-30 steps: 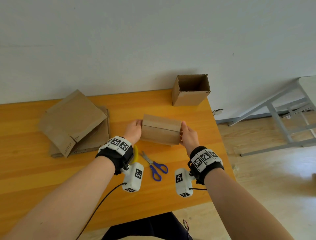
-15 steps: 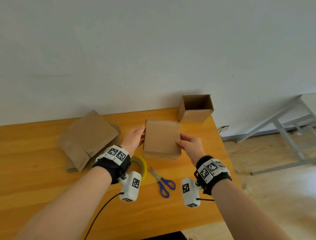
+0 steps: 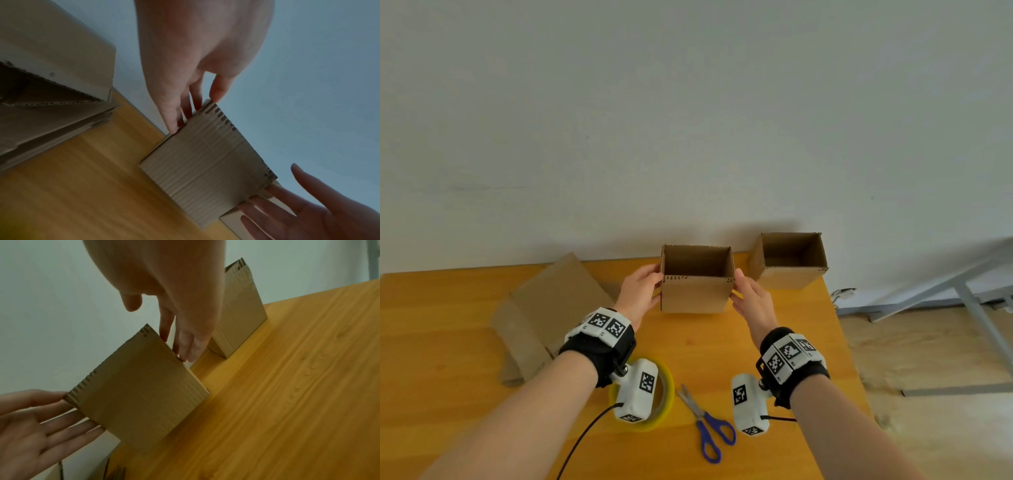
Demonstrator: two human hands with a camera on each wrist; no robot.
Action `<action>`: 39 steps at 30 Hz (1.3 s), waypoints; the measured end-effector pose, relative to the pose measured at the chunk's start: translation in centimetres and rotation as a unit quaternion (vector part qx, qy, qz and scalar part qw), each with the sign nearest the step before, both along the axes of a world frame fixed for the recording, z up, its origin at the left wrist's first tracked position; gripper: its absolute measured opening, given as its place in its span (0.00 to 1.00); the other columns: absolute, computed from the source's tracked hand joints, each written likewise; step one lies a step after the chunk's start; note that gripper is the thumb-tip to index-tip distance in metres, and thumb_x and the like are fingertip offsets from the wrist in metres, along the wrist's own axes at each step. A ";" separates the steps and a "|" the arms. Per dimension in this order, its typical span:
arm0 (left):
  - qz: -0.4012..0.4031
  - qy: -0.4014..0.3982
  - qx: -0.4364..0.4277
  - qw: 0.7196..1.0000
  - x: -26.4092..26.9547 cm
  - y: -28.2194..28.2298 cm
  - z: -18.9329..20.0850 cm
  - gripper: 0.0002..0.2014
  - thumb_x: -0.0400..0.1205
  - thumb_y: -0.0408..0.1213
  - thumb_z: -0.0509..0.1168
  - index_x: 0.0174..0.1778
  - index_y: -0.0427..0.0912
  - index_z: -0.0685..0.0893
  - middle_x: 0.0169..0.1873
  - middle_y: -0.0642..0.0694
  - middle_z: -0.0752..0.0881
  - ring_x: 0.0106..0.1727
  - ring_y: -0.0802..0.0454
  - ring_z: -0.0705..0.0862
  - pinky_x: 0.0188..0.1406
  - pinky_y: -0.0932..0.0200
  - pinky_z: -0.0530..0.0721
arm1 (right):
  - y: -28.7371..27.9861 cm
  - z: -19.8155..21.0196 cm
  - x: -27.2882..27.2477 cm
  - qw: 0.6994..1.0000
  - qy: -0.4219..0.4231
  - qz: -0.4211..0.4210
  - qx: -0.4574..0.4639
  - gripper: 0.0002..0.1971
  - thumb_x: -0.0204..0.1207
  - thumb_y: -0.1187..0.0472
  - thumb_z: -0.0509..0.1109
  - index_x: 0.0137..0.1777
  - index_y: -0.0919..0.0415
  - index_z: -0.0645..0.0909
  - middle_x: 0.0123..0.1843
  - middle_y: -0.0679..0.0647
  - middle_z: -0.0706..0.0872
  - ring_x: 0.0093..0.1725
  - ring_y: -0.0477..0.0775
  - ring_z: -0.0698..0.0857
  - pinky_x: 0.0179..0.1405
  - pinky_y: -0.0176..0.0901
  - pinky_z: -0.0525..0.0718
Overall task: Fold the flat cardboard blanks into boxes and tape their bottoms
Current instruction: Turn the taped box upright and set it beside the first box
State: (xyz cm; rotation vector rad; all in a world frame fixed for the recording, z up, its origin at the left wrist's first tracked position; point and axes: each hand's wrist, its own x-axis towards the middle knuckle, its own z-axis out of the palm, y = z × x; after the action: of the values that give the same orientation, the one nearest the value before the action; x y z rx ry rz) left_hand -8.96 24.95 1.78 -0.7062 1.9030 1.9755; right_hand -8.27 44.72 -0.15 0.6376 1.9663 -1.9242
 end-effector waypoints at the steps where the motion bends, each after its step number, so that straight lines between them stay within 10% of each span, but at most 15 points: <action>1: -0.001 -0.001 -0.001 1.000 -0.4 0.0 -0.1 0.15 0.86 0.31 0.55 0.68 0.43 0.75 0.63 0.43 0.81 0.65 0.48 0.79 0.68 0.49 0.77 | -0.1 -0.2 -0.5 1.000 0.006 0.005 0.015 0.26 0.83 0.45 0.59 0.76 0.58 0.69 0.64 0.48 0.78 0.70 0.53 0.76 0.74 0.52 0.72; 16: -0.055 0.023 -0.081 0.995 -2.8 0.8 -1.4 0.27 0.83 0.25 0.59 0.79 0.40 0.63 0.77 0.41 0.69 0.75 0.47 0.71 0.71 0.52 0.74 | -0.2 -1.2 -4.0 0.993 0.026 0.052 0.105 0.25 0.86 0.61 0.58 0.82 0.58 0.60 0.79 0.56 0.70 0.77 0.55 0.70 0.77 0.50 0.68; 27: -0.070 0.047 -0.163 0.983 -0.9 -3.2 0.4 0.22 0.80 0.23 0.61 0.69 0.44 0.76 0.60 0.43 0.83 0.56 0.48 0.84 0.61 0.50 0.83 | -0.2 1.8 -3.0 0.952 0.128 0.124 0.249 0.29 0.82 0.59 0.64 0.82 0.54 0.59 0.81 0.53 0.64 0.78 0.53 0.66 0.74 0.46 0.67; 39: 0.001 0.077 -0.239 0.968 4.6 -13.6 2.1 0.15 0.81 0.28 0.64 0.61 0.48 0.81 0.57 0.46 0.84 0.58 0.50 0.83 0.61 0.46 0.83 | -10.2 3.6 0.0 0.913 0.199 0.209 0.289 0.22 0.81 0.56 0.66 0.74 0.57 0.69 0.70 0.54 0.73 0.66 0.50 0.75 0.62 0.38 0.74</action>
State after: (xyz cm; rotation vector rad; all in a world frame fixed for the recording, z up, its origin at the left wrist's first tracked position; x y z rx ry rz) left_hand -4.38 11.38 3.84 -0.6841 2.5117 1.6184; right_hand -8.31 34.48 3.45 -0.0854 2.6861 -1.2740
